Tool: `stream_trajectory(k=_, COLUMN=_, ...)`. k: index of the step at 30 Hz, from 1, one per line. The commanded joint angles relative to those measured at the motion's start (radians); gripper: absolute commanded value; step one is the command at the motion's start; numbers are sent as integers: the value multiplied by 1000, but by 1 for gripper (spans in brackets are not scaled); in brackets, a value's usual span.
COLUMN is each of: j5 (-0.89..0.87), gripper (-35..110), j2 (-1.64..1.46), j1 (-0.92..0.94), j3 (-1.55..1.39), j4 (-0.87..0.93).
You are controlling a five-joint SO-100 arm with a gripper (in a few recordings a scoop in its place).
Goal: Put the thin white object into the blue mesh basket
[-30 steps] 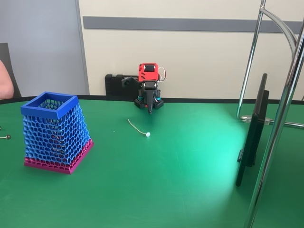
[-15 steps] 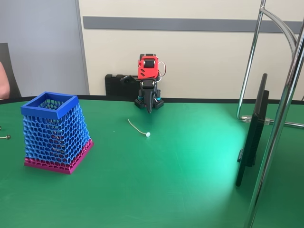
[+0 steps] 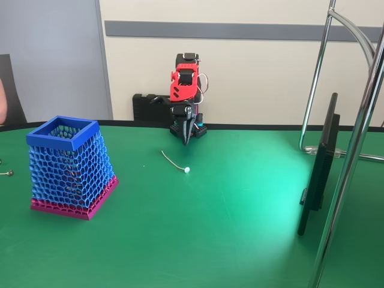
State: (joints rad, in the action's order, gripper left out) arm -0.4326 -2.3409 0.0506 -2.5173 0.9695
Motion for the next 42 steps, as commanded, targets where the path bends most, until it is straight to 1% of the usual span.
stream_trajectory(k=1, j5=-25, gripper=1, j2=69, j1=18, j3=75, j4=9)
stream_trajectory(k=8, j5=-54, gripper=1, j2=216, j1=40, j3=176, j4=11)
stream_trajectory(k=20, j5=-138, gripper=1, j2=499, j1=17, j3=334, j4=6)
stream_trajectory(k=33, j5=-206, gripper=11, j2=689, j1=28, j3=440, j4=-9)
stream_trajectory(k=42, j5=-233, gripper=13, j2=752, j1=17, j3=472, j4=-28)
